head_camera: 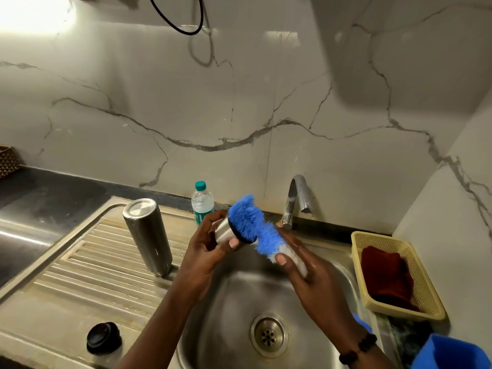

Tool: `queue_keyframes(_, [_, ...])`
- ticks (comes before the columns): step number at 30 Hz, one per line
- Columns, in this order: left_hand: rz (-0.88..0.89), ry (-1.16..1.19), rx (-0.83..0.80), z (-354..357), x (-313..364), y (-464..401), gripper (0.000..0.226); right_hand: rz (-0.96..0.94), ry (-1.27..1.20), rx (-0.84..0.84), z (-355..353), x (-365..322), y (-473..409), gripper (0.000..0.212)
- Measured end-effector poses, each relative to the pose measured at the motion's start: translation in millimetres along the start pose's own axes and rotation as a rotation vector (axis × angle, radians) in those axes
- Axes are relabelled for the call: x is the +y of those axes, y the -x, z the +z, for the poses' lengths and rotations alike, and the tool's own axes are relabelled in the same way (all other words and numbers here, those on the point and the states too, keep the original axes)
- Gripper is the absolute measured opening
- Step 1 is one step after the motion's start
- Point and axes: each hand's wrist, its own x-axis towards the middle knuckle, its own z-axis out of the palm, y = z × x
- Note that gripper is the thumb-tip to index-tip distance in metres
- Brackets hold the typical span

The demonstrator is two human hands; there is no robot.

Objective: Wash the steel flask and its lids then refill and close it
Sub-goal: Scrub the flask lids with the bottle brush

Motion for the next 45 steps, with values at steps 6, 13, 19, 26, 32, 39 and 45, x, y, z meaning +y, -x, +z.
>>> queue_keyframes(6, [0.062,-0.047,0.003,0,4,0,0.055,-0.072,0.212,0.13,-9,8,-8,0.046])
queue_keyframes(13, [0.095,-0.134,-0.051,0,5,3,0.066,-0.13,0.243,0.06,-8,9,-12,0.051])
queue_keyframes(19, [0.167,-0.024,0.036,-4,6,-2,0.061,-0.13,0.304,0.072,-12,17,-9,0.053])
queue_keyframes(26, [0.184,0.068,0.209,-4,0,-5,0.056,-0.188,0.39,0.12,-4,19,10,0.051])
queue_keyframes(32, [0.202,0.048,0.111,-5,5,-5,0.056,-0.226,0.541,0.042,3,22,12,0.049])
queue_keyframes(39, [0.183,0.064,0.061,-2,11,-6,0.059,-0.147,0.281,0.233,-9,8,0,0.047])
queue_keyframes(45, [0.081,-0.195,-0.242,-15,17,-6,0.062,-0.723,0.975,-0.065,-53,-5,-42,0.052])
